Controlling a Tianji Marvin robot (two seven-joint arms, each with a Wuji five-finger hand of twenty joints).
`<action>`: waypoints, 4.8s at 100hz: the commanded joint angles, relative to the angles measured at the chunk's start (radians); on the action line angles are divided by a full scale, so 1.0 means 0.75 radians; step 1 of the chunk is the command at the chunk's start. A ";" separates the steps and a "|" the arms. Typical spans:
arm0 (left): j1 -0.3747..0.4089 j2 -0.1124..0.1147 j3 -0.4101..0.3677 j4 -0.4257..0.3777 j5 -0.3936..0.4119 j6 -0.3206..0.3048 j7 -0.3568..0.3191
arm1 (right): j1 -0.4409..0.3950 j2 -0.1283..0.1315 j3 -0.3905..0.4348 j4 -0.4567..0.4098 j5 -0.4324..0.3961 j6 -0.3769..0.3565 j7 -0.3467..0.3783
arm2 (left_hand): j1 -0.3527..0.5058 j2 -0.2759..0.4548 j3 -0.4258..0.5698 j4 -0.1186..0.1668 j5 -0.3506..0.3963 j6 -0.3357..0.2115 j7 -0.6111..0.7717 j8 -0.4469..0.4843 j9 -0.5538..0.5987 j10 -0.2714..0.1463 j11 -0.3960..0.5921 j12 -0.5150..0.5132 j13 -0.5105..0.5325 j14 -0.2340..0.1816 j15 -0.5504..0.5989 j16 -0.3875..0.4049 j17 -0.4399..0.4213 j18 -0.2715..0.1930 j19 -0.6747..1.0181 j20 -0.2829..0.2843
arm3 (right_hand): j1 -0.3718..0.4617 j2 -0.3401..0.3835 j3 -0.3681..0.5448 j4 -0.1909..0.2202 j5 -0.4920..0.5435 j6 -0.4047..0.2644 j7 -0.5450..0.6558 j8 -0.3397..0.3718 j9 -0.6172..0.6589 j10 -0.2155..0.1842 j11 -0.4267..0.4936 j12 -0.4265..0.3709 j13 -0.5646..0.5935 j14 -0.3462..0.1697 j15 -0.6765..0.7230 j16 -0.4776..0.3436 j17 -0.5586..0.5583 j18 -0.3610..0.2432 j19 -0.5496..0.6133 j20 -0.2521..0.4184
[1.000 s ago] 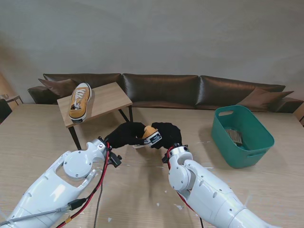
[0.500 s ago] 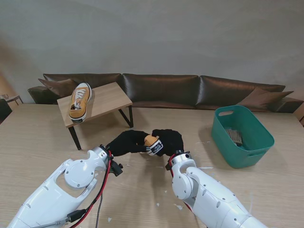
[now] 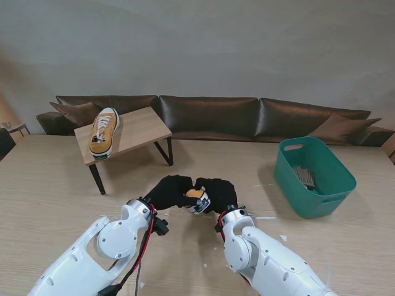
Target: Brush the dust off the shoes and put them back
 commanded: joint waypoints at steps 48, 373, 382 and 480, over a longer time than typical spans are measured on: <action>0.100 0.040 -0.031 0.019 0.124 -0.093 -0.053 | -0.085 0.128 0.088 -0.191 0.042 -0.141 0.513 | 0.191 -0.164 0.255 -0.010 0.017 -0.112 0.129 -0.116 0.145 -0.090 -0.003 -0.046 0.209 -0.073 -0.191 0.022 0.177 -0.094 -0.098 -0.233 | -0.578 0.391 -0.217 0.292 -0.652 0.523 -0.614 0.281 -1.064 0.027 -0.102 -0.299 -0.754 0.126 -0.889 -0.321 -0.553 -0.014 -0.498 -0.097; 0.488 0.026 -0.434 -0.144 0.382 -0.142 0.215 | -0.193 0.190 -0.187 -0.485 -0.378 0.398 0.578 | -0.145 0.244 -0.055 0.092 -0.039 -0.119 -1.198 -0.564 -0.529 0.071 -0.328 -0.894 -0.660 0.192 -0.948 -0.408 -0.694 0.012 -0.975 -0.162 | -0.475 0.335 -0.177 0.311 -0.098 0.300 -0.427 0.597 -0.749 0.013 0.212 0.031 -0.417 0.054 -0.344 -0.092 -0.352 -0.019 -0.315 -0.053; 0.486 0.026 -0.433 -0.143 0.381 -0.142 0.217 | -0.162 0.172 -0.239 -0.432 -0.391 0.445 0.526 | -0.145 0.247 -0.056 0.092 -0.039 -0.119 -1.197 -0.562 -0.529 0.072 -0.328 -0.891 -0.659 0.192 -0.946 -0.407 -0.693 0.013 -0.979 -0.159 | -0.468 0.294 -0.134 0.304 -0.054 0.316 -0.324 0.658 -0.710 0.000 0.273 0.075 -0.384 0.033 -0.265 -0.069 -0.330 -0.019 -0.281 -0.056; 0.487 0.019 -0.426 -0.146 0.348 -0.116 0.230 | -0.071 0.263 -0.230 -0.361 -0.732 0.192 0.357 | -0.140 0.276 -0.080 0.096 -0.020 -0.108 -1.193 -0.553 -0.519 0.096 -0.331 -0.880 -0.654 0.206 -0.939 -0.402 -0.705 0.019 -1.013 -0.143 | -0.148 0.095 0.159 0.051 0.581 0.307 0.720 1.549 -0.128 -0.288 0.457 0.490 0.051 -0.175 0.157 0.098 0.126 -0.194 0.019 -0.018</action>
